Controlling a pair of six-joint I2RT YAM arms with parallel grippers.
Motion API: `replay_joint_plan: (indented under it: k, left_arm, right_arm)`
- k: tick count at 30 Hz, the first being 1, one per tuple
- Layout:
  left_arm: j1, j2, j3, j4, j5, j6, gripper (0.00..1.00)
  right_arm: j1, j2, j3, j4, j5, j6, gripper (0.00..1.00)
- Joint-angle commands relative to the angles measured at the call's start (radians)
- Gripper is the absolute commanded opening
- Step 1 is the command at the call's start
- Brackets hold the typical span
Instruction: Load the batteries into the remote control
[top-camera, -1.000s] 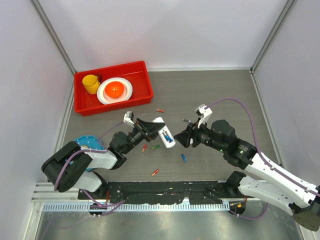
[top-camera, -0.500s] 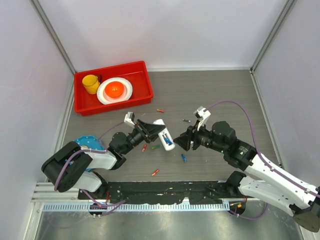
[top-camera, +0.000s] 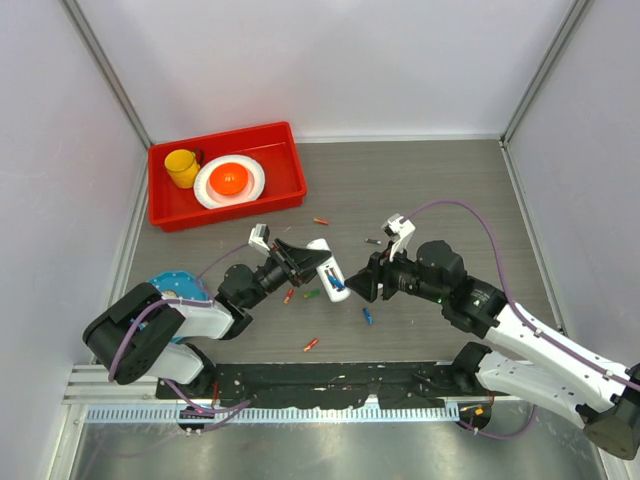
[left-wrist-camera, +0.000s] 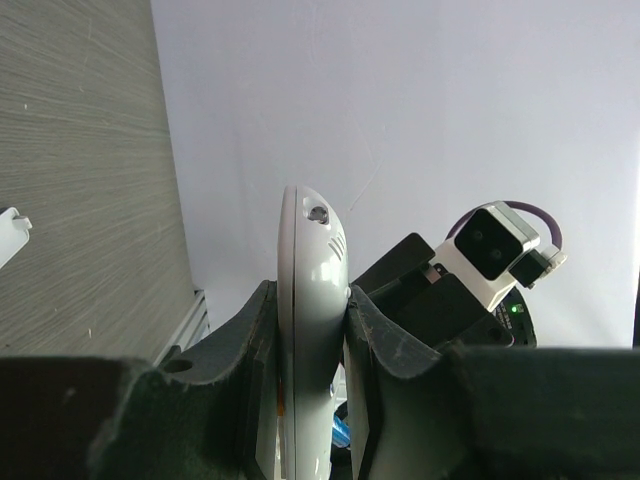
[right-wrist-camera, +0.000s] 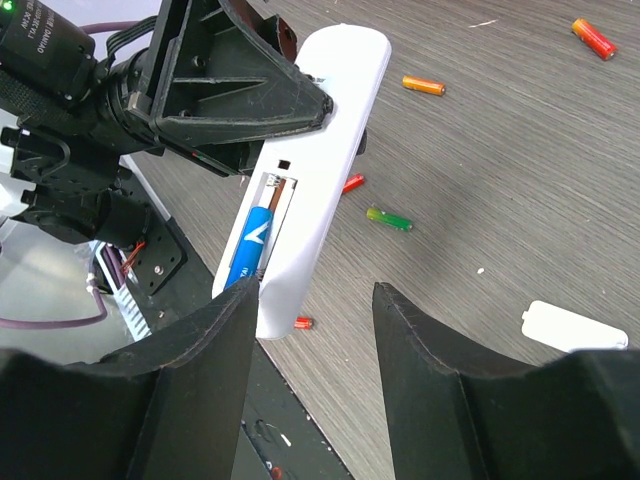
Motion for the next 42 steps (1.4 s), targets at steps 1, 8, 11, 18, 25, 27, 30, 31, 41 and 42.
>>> replay_joint_plan:
  k: [1,8,11,18,25,27,30,31,41,42]
  left_arm:
    - [0.006,-0.006,0.011,0.257,0.016,0.013,0.0]
    - [0.006,-0.005,0.011,0.257,0.016,0.013,0.0]
    - [0.006,-0.003,0.011,0.257,0.019,0.013,0.0]
    - [0.006,-0.003,0.007,0.257,0.015,0.015,0.0]
    - [0.006,-0.002,0.01,0.257,0.013,0.016,0.0]
    - [0.006,-0.002,0.01,0.257,0.011,0.016,0.0]
    - [0.006,-0.003,0.01,0.257,0.007,0.018,0.0]
    - [0.006,-0.003,0.008,0.257,0.005,0.018,0.0]
    - [0.006,0.006,0.017,0.259,0.013,0.016,0.0]
    - [0.006,0.008,0.017,0.257,0.013,0.016,0.0]
  right_arm:
    - [-0.002,0.006,0.006,0.035,-0.015,-0.013,0.54]
    - [-0.002,0.019,0.007,0.039,-0.015,-0.01,0.54]
    - [-0.002,0.025,0.01,0.043,-0.015,-0.007,0.54]
    - [-0.002,-0.01,0.022,0.021,0.071,-0.003,0.55]
    - [-0.002,-0.039,0.027,-0.022,0.013,-0.029,0.55]
    - [-0.002,-0.039,0.026,-0.031,-0.01,-0.032,0.55]
    - [-0.002,-0.033,0.026,-0.04,-0.054,-0.041,0.55]
    - [-0.002,-0.03,0.026,-0.042,-0.068,-0.041,0.55]
    - [0.0,-0.007,0.03,-0.026,-0.081,-0.033,0.55]
    - [0.0,-0.007,0.029,-0.016,-0.082,-0.033,0.55]
